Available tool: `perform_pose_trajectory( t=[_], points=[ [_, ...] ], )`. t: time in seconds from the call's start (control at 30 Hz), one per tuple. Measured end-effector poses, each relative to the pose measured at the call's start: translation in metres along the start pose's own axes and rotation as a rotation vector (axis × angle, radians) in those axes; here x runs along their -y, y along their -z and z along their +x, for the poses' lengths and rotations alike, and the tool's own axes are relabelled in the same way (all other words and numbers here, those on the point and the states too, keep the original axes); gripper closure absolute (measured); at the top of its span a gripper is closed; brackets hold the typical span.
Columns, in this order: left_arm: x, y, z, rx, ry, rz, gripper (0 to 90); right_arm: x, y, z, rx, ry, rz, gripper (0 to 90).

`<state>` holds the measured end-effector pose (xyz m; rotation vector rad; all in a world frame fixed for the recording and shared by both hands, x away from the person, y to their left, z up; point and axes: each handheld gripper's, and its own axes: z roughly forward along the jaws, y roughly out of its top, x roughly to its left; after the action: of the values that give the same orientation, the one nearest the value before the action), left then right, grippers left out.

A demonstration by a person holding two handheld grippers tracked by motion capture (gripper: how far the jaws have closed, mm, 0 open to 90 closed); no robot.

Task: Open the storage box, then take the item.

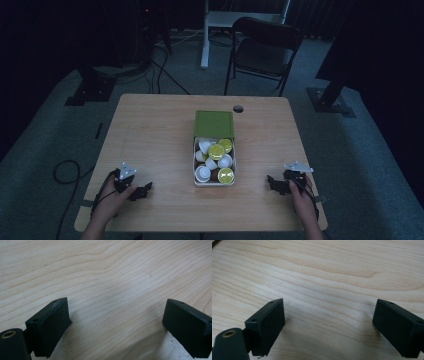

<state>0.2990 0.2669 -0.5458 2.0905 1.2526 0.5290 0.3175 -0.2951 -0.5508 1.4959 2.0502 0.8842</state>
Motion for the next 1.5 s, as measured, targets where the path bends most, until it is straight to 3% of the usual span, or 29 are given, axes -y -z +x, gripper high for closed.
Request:
perform_pose_trajectory(
  t=[0.13, 0.2, 0.33, 0.53, 0.77, 0.9, 1.03, 1.5],
  points=[
    [-0.001, -0.001, 0.000, -0.002, 0.006, 0.001, 6.2, 0.000, 0.000, 0.000, 0.000, 0.000, 0.001, 10.3],
    [-0.001, -0.002, 0.000, 0.009, -0.011, 0.011, 4.5, 0.000, 0.000, 0.000, -0.002, 0.001, 0.000, 10.3],
    [-0.002, -0.003, -0.001, 0.022, -0.023, 0.019, 0.0, -0.002, -0.001, -0.003, -0.014, -0.029, -0.009, 10.3],
    [-0.002, -0.003, -0.001, 0.022, -0.023, 0.020, 0.0, -0.002, -0.002, 0.004, 0.018, -0.012, 0.006, 10.3],
    [-0.002, -0.003, -0.001, 0.022, -0.023, 0.020, 0.0, -0.005, 0.003, 0.010, -0.033, -0.052, 0.023, 13.7],
    [-0.002, -0.003, -0.001, 0.022, -0.023, 0.020, 0.0, -0.007, 0.008, 0.011, -0.036, -0.068, 0.019, 13.6],
    [-0.002, -0.003, -0.001, 0.022, -0.023, 0.020, 0.0, -0.013, 0.017, 0.012, -0.045, -0.095, -0.001, 13.4],
    [-0.002, -0.003, -0.001, 0.020, -0.022, 0.022, 0.0, -0.045, 0.044, 0.030, -0.060, -0.075, -0.078, 13.4]
  ],
)
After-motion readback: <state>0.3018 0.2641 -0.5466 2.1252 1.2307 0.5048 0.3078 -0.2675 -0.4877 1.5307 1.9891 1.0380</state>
